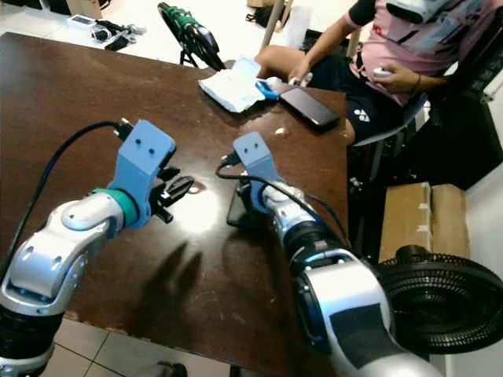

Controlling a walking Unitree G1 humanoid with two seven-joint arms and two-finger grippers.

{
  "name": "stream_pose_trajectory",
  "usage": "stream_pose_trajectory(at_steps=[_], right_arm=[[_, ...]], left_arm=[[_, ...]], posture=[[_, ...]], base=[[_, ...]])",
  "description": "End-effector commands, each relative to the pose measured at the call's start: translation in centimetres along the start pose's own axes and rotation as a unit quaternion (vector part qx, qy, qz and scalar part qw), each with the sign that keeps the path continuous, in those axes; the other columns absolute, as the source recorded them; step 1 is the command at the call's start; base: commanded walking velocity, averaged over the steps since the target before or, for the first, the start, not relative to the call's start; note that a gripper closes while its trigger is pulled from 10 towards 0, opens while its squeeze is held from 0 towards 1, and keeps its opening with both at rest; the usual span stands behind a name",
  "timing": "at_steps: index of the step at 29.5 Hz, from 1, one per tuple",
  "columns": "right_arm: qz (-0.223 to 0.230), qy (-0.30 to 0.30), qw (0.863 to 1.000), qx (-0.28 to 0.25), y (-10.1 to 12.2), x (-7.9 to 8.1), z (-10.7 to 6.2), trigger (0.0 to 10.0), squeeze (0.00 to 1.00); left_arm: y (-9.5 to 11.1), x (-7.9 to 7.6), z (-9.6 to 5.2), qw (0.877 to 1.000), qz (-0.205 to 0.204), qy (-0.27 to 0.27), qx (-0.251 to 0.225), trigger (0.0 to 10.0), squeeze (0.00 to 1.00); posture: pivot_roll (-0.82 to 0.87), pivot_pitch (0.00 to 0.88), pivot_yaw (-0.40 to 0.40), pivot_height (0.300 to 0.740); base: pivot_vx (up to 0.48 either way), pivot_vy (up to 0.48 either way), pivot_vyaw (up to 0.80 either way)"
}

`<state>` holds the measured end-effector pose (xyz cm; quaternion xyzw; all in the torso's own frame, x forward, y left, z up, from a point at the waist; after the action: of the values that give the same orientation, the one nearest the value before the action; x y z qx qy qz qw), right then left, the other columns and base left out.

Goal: Hang keys on a hook

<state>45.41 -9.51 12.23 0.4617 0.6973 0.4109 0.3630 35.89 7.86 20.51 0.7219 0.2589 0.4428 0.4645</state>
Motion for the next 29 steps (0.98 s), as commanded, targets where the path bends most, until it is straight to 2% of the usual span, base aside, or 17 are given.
stream_pose_trajectory(at_steps=[1, 16, 17, 19, 20, 22, 23, 24, 25, 26, 28, 29], right_arm=[[0.017, -0.005, 0.999, 0.045, -3.0, -0.1, -0.1, 0.0, 0.00], [0.059, 0.003, 0.998, 0.013, -1.4, -0.1, 0.0, 0.0, 0.00], [0.075, 0.020, 0.997, -0.013, 0.0, 0.4, 0.0, 0.0, 0.00], [0.075, 0.020, 0.997, -0.013, 0.0, 0.4, 0.0, 0.0, 0.00], [0.089, 0.039, 0.994, -0.054, 2.3, 0.8, -0.1, 0.0, 0.00], [0.089, 0.039, 0.994, -0.054, 2.3, 0.8, -0.1, 0.0, 0.00], [0.111, 0.054, 0.985, -0.120, 5.8, 0.7, -0.7, 0.0, 0.00], [0.111, 0.054, 0.985, -0.120, 5.8, 0.7, -0.7, 0.0, 0.00], [0.117, 0.070, 0.971, -0.194, 9.1, 0.4, -1.7, 7.2, 0.00], [0.102, 0.078, 0.960, -0.250, 11.3, 0.2, -2.8, 10.0, 0.00], [0.102, 0.078, 0.960, -0.250, 11.3, 0.2, -2.8, 10.0, 0.00], [0.093, 0.083, 0.951, -0.282, 12.2, 0.0, -3.6, 10.0, 0.00]], left_arm=[[0.0, -0.2, -0.1, 1.000, -0.003, -0.005, 0.001, 10.0, 0.00], [0.0, -0.2, -0.2, 1.000, -0.002, -0.005, 0.001, 10.0, 0.00], [0.0, -0.1, -0.2, 1.000, -0.003, -0.004, 0.001, 10.0, 0.00], [0.0, -0.1, -0.2, 1.000, -0.003, -0.004, 0.001, 10.0, 0.00], [0.1, 0.0, -0.1, 1.000, -0.003, 0.000, -0.001, 10.0, 0.00], [0.1, 0.0, -0.1, 1.000, -0.003, 0.000, -0.001, 10.0, 0.00], [0.6, 0.5, -0.1, 1.000, -0.002, 0.016, -0.015, 10.0, 0.00], [0.6, 0.5, -0.1, 1.000, -0.002, 0.016, -0.015, 10.0, 0.00], [2.0, 1.7, -0.2, 0.998, -0.001, 0.047, -0.048, 10.0, 0.00], [3.5, 2.8, -0.4, 0.994, 0.001, 0.076, -0.082, 10.0, 0.00], [3.5, 2.8, -0.4, 0.994, 0.001, 0.076, -0.082, 10.0, 0.00], [4.5, 3.6, -0.6, 0.989, 0.004, 0.101, -0.106, 10.0, 0.00]], posture=[[0.11, 0.109, 0.030, 0.740], [0.12, 0.109, 0.031, 0.740], [0.12, 0.104, 0.032, 0.740], [0.12, 0.104, 0.032, 0.740], [0.11, 0.099, 0.032, 0.740], [0.11, 0.099, 0.032, 0.740], [0.11, 0.090, 0.033, 0.740], [0.11, 0.090, 0.033, 0.740], [0.09, 0.065, 0.032, 0.740], [0.09, 0.059, 0.031, 0.740], [0.09, 0.059, 0.031, 0.740], [0.09, 0.042, 0.027, 0.740]], base=[[0.000, 0.000, 0.00], [0.000, 0.000, 0.00], [0.000, 0.000, 0.00], [0.000, 0.000, 0.00], [0.000, 0.000, 0.00], [0.000, 0.000, 0.00], [0.000, 0.000, 0.00], [0.000, 0.000, 0.00], [0.000, 0.000, 0.00], [0.000, 0.000, 0.00], [0.000, 0.000, 0.00], [0.000, 0.000, 0.00]])
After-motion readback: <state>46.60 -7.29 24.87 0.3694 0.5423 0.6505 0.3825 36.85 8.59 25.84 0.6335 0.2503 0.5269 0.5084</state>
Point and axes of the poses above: a point about 5 cm out from each wrist's last joint towards the gripper, its own z axis pointing out of the wrist towards the gripper, its own y axis along the axis of the wrist's last joint, x = y × z, the point moved 6 cm from there along z, pointing out of the wrist towards the gripper, and after that the axes turned 9 degrees about z, right-handed, at the moved point
